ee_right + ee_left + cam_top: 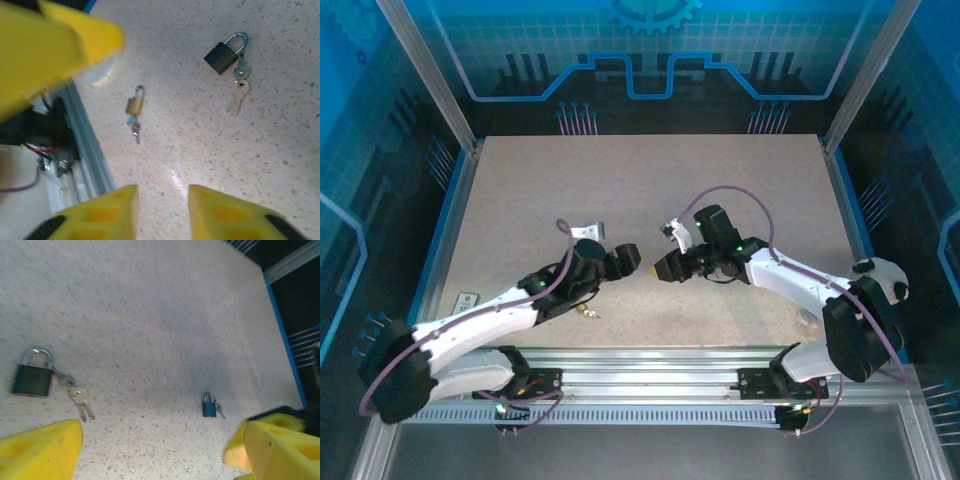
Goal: Lock with the key
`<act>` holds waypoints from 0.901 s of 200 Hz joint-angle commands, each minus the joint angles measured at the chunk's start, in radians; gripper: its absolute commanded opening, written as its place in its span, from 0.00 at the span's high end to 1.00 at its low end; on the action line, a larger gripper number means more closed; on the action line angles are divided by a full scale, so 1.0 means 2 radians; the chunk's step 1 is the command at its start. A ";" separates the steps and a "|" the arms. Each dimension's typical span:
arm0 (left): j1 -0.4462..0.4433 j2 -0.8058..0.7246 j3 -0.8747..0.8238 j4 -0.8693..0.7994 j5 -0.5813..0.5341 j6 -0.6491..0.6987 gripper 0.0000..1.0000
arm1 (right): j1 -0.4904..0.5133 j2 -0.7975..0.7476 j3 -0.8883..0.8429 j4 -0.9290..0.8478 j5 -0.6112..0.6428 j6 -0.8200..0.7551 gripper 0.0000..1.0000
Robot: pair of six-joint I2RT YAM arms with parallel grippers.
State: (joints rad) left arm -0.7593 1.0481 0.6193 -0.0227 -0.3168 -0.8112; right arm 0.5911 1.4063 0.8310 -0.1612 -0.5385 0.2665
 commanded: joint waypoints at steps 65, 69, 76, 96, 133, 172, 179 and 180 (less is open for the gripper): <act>0.067 -0.207 -0.082 -0.190 -0.094 -0.055 0.01 | 0.161 0.109 0.078 -0.005 0.143 -0.014 0.45; 0.068 -0.214 -0.082 -0.201 -0.103 -0.053 0.01 | 0.170 0.117 0.084 -0.005 0.156 -0.011 0.43; 0.070 -0.230 -0.081 -0.216 -0.115 -0.049 0.01 | 0.183 0.134 0.097 -0.008 0.179 -0.004 0.43; 0.071 -0.281 -0.084 -0.244 -0.143 -0.044 0.01 | 0.210 0.185 0.141 -0.025 0.218 0.018 0.42; 0.072 -0.357 -0.077 -0.304 -0.207 -0.042 0.01 | 0.235 0.245 0.193 -0.020 0.243 0.058 0.43; 0.072 -0.400 -0.075 -0.344 -0.242 -0.059 0.01 | 0.255 0.285 0.249 -0.046 0.292 0.096 0.43; 0.072 -0.404 -0.075 -0.344 -0.244 -0.060 0.01 | 0.257 0.292 0.256 -0.046 0.296 0.102 0.42; 0.072 -0.404 -0.076 -0.344 -0.244 -0.060 0.01 | 0.258 0.293 0.256 -0.046 0.296 0.103 0.42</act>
State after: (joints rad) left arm -0.6235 0.2752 0.4549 -0.6415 -0.7258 -0.9047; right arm 1.0809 1.9495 1.2766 -0.2180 -0.0227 0.3981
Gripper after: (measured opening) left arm 0.991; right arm 0.572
